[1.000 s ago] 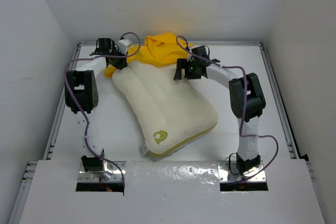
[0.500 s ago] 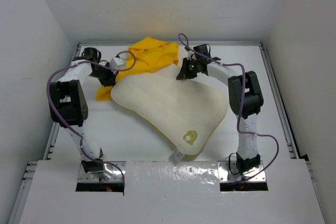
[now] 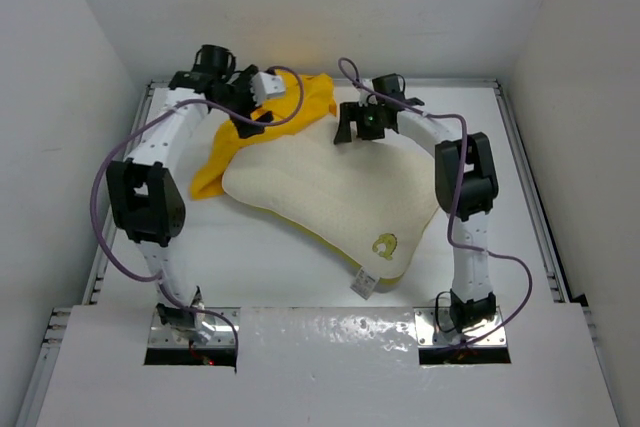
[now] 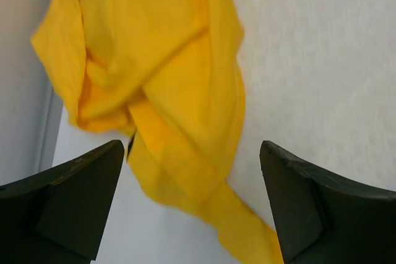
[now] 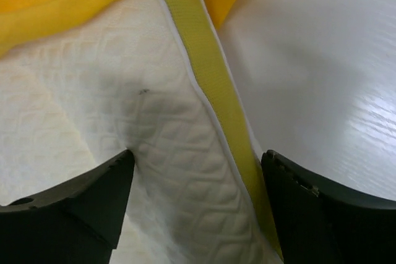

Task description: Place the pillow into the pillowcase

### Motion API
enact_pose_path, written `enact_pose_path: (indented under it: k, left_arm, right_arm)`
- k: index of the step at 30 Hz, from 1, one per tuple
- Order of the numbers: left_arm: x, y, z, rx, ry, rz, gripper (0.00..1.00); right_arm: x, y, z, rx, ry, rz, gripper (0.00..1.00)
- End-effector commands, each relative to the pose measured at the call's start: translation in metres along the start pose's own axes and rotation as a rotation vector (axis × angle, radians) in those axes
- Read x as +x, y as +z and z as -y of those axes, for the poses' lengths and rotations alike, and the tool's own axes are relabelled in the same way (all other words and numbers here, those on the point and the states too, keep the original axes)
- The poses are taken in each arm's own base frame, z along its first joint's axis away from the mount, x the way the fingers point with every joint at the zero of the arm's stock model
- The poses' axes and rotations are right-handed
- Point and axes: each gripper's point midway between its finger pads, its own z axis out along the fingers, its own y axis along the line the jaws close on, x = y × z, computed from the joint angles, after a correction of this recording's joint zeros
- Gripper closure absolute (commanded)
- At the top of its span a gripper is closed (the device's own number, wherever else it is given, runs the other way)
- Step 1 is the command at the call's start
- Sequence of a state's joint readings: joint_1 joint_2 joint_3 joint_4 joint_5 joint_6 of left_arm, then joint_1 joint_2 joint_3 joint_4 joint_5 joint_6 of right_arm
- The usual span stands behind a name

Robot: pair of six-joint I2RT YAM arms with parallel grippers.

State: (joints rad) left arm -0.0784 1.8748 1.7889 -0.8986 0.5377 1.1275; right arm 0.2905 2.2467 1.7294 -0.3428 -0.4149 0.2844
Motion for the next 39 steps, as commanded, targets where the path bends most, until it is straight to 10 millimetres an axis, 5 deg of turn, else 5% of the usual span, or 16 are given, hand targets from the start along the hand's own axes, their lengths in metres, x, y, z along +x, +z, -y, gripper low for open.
enact_pose_path:
  k: [1,4,5,8,10,11,13,17,20,24,28,29,30,31,33,39]
  left_arm:
    - [0.016,0.023,-0.036,-0.157,-0.095,-0.082,0.11]
    - [0.042,0.008,-0.066,-0.221,-0.239,-0.089,0.29]
    - [0.072,-0.015,-0.081,-0.24,-0.394,-0.069,0.37]
    - [0.09,-0.016,-0.065,-0.161,-0.45,-0.063,0.35]
    - [0.103,-0.01,-0.037,-0.07,-0.414,-0.089,0.26]
    - [0.108,-0.001,-0.011,0.003,-0.424,-0.075,0.18]
    - [0.114,0.007,0.002,0.028,-0.414,-0.064,0.13]
    - [0.159,0.025,-0.004,-0.113,-0.48,-0.171,0.11]
    - [0.18,0.033,-0.001,-0.136,-0.497,-0.219,0.13]
    - [0.19,0.044,0.007,-0.125,-0.497,-0.224,0.24]
    - [0.191,0.049,0.014,-0.092,-0.514,-0.218,0.7]
    - [0.186,0.048,0.015,-0.076,-0.516,-0.198,0.88]
    - [0.184,0.047,0.019,-0.054,-0.528,-0.194,0.98]
    - [0.178,0.045,0.02,-0.037,-0.535,-0.169,1.0]
    - [0.169,0.038,0.023,-0.006,-0.552,-0.151,1.0]
    - [0.133,0.005,0.034,0.077,-0.528,-0.083,1.0]
  right_arm:
    - [-0.023,-0.037,-0.005,0.095,-0.049,0.057,0.16]
    - [-0.029,-0.077,-0.004,0.243,-0.143,0.113,0.13]
    - [-0.038,-0.097,-0.013,0.313,-0.229,0.173,0.11]
    - [-0.045,-0.117,-0.057,0.322,-0.396,0.237,0.08]
    - [-0.036,-0.109,-0.087,0.26,-0.478,0.234,0.07]
    - [-0.026,-0.099,-0.116,0.206,-0.587,0.214,0.07]
    - [0.004,-0.072,-0.167,0.073,-0.718,0.153,0.04]
    - [0.038,-0.024,-0.215,-0.019,-0.856,0.071,0.01]
    - [0.033,0.011,-0.237,-0.026,-0.844,0.081,0.01]
    - [0.04,0.053,-0.226,0.059,-0.812,0.063,0.01]
    - [0.072,0.087,-0.2,0.113,-0.758,-0.048,0.06]
    - [0.081,0.092,-0.194,0.121,-0.741,-0.072,0.14]
    - [0.09,0.094,-0.189,0.125,-0.732,-0.097,0.49]
    - [0.091,0.094,-0.186,0.135,-0.708,-0.098,0.71]
    - [0.079,0.09,-0.186,0.151,-0.658,-0.061,1.0]
    - [-0.039,0.061,-0.159,0.184,-0.239,0.236,1.0]
